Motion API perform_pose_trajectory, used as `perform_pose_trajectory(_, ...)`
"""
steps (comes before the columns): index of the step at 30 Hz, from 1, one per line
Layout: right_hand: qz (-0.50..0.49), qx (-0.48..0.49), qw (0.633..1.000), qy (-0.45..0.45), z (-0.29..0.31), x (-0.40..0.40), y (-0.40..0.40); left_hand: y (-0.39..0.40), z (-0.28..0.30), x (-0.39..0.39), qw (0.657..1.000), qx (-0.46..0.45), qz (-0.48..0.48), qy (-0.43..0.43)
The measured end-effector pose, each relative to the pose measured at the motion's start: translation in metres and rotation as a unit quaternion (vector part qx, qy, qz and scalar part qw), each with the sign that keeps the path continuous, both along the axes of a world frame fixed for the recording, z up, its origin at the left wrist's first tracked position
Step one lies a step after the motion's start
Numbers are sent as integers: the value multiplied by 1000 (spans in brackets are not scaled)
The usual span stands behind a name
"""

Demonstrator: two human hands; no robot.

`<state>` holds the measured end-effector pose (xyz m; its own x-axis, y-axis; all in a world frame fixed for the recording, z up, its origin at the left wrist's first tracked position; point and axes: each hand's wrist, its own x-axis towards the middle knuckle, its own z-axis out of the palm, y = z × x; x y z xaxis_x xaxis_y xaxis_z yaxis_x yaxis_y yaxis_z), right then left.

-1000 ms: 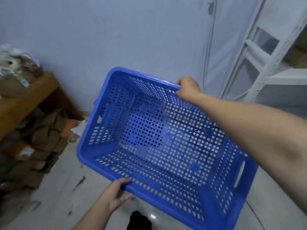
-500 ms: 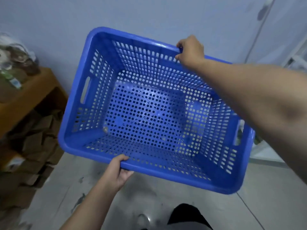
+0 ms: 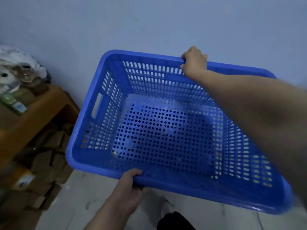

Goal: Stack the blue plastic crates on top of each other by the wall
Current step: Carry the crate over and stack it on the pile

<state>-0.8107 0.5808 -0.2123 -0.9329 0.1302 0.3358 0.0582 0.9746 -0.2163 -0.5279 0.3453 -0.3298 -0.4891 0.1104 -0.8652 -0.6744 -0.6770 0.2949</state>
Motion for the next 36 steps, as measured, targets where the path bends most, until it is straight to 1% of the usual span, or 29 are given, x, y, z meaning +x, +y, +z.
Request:
perform_pose_trajectory(4,12,25,999,-32,-20,-66,0,18,4,-51,999,-14,11,-35)
perform_pose_trajectory(8,2,83,995,-59,-44,-113,-9,25,-4,-92,997,-41,35,-50)
perform_pose_trajectory(12,-41,63,986,-147,-74,-130,-14,8,-25,-127,998,-26,1,-52)
perform_pose_trajectory(15,-26,50,983,-176,-93,-115,-24,3,-27,-154,997,-25,-63,-35)
perform_pose_trajectory(17,-13,26,982,-186,-104,-95,-24,0,-24,-164,996,-24,-75,-29)
perform_pose_trajectory(20,-12,-22,978,-207,-122,-50,-12,-9,-16,-161,993,24,-113,-28)
perform_pose_trajectory(21,-17,-33,975,-221,-129,-32,-6,-12,-9,-157,989,37,-140,-34)
perform_pose_trajectory(22,-30,-42,970,-237,-136,-12,1,-15,-2,-152,980,38,-192,-39)
perform_pose_trajectory(23,-51,-43,964,-255,-142,8,9,-19,6,-148,964,32,-263,-32)
perform_pose_trajectory(24,-80,-38,958,-273,-147,27,17,-25,13,-145,938,17,-345,-6)
perform_pose_trajectory(25,-109,-34,950,-289,-149,46,24,-32,20,-144,908,-23,-416,42)
perform_pose_trajectory(26,-134,-35,944,-301,-148,64,30,-39,23,-146,878,-92,-456,116)
perform_pose_trajectory(27,-151,-41,938,-309,-148,81,33,-47,21,-151,835,-185,-471,218)
perform_pose_trajectory(28,-159,-48,935,-313,-146,97,35,-55,15,-160,759,-295,-474,334)
perform_pose_trajectory(29,-159,-60,933,-316,-144,111,34,-63,9,-170,655,-399,-474,432)
perform_pose_trajectory(30,-148,-78,934,-317,-142,124,32,-70,2,-182,544,-476,-470,506)
perform_pose_trajectory(31,-129,-101,935,-315,-142,135,30,-77,-5,-192,443,-518,-471,559)
perform_pose_trajectory(32,-110,-121,936,-311,-140,145,26,-82,-14,-200,366,-537,-493,578)
perform_pose_trajectory(33,-90,-133,940,-300,-139,155,23,-86,-18,-204,318,-546,-526,569)
perform_pose_trajectory(34,-73,-137,945,-287,-138,163,20,-91,-22,-207,298,-552,-561,540)
perform_pose_trajectory(36,-36,-134,956,-259,-133,180,15,-101,-28,-208,275,-574,-597,489)
